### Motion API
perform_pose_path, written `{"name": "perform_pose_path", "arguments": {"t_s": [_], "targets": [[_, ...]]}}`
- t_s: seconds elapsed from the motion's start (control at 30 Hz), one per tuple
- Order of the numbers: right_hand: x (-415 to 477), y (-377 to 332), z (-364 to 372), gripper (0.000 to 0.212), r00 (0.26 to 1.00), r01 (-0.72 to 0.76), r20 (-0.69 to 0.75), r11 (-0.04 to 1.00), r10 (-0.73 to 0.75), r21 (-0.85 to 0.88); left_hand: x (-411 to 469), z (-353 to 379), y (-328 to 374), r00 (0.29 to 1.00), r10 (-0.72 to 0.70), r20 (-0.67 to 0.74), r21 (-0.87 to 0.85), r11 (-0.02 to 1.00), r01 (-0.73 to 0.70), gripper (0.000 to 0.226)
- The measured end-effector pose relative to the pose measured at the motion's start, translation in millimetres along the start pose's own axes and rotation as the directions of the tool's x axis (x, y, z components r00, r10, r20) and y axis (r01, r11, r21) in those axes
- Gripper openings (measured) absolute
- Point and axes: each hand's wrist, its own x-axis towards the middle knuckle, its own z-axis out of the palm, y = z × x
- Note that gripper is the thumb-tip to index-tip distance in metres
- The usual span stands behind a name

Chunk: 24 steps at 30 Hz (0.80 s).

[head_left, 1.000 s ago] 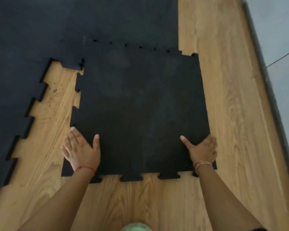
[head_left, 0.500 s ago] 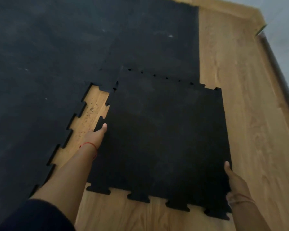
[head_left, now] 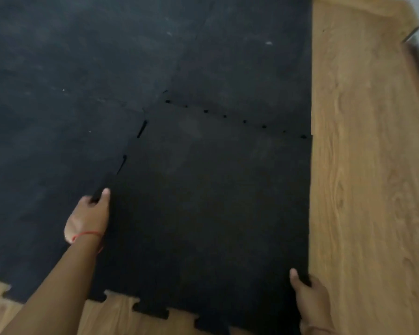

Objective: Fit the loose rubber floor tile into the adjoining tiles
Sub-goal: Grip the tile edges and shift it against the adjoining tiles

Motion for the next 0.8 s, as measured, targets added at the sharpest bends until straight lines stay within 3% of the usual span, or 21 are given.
{"name": "perform_pose_path", "arguments": {"t_s": [0.1,0.3,0.43,0.5,0.63,0.7,0.8], "targets": [[-10,1,7,0.058,1.0,0.01,-0.021,0.977,-0.015,-0.214,6,-4,-18,0.996,-0.087,0.002,0.012,0.996,0.087,0.06],[-8,-16,1,0.05,0.999,-0.05,0.007,0.999,0.05,-0.02,4,-8,-17,0.996,-0.05,-0.076,-0.009,0.999,0.05,0.056],[5,-9,-7,0.044,0.982,0.022,-0.189,0.999,-0.016,0.029,-13,-6,-14,0.994,0.052,-0.098,-0.064,0.996,-0.058,0.051],[3,-6,-13,0.041,0.978,0.01,-0.206,1.0,-0.007,0.012,-18,-4,-11,0.993,0.1,-0.071,-0.034,0.994,-0.102,0.049],[0,-9,-21,0.037,0.998,-0.046,-0.054,0.974,0.035,-0.224,-15,2,-17,0.993,0.115,0.013,0.065,0.991,-0.115,0.048],[2,-20,-34,0.039,1.0,0.0,0.027,0.92,0.012,-0.392,-9,6,-25,0.994,0.109,-0.014,0.103,0.989,-0.107,0.052],[4,-39,-49,0.035,0.988,0.091,0.152,0.892,-0.025,-0.444,-4,6,-29,0.986,0.158,-0.058,0.166,0.975,-0.146,0.059]]}}
